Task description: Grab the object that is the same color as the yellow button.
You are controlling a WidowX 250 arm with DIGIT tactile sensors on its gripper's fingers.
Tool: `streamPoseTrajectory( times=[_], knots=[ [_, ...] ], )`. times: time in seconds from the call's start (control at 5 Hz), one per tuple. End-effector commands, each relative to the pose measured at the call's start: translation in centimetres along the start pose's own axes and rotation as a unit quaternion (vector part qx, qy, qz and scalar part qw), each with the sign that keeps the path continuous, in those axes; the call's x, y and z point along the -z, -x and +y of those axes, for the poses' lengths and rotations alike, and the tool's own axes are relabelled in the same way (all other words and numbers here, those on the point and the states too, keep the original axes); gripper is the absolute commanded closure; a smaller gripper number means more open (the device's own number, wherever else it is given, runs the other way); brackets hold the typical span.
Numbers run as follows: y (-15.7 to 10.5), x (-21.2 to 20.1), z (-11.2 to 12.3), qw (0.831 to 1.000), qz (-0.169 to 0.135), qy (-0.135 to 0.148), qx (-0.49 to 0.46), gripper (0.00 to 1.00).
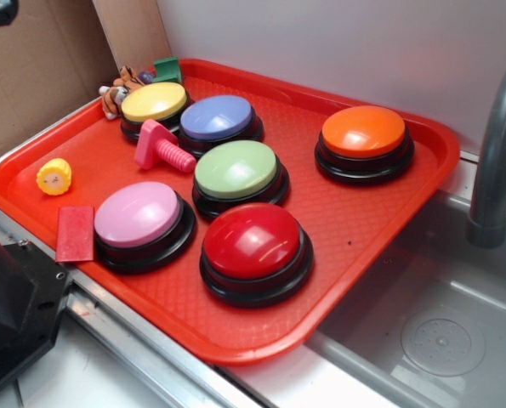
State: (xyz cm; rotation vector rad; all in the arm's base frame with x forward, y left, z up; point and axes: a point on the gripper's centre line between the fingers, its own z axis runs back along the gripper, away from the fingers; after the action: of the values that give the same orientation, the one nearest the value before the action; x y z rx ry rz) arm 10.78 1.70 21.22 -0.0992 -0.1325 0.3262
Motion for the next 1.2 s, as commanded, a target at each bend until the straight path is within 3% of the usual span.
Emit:
streamPoseTrajectory(
  times=[0.0,0.2,0.4,0.6,0.8,1.0],
  knots=[
    [-0.8,3.6,4.9,0.986,-0.03,-0.013,-0.165,0.0],
    [-1.2,5.9,7.2,0.963,-0.05,-0.031,-0.265,0.0],
    [-1.9,8.4,9.1,0.945,-0.055,-0.031,-0.32,0.0],
    [-3.0,11.5,10.4,0.931,-0.072,-0.058,-0.352,0.0],
    [-3.8,13.8,10.8,0.918,-0.091,-0.091,-0.374,0.0],
    [-4.1,15.4,11.2,0.917,-0.094,-0.097,-0.375,0.0]
  ],
)
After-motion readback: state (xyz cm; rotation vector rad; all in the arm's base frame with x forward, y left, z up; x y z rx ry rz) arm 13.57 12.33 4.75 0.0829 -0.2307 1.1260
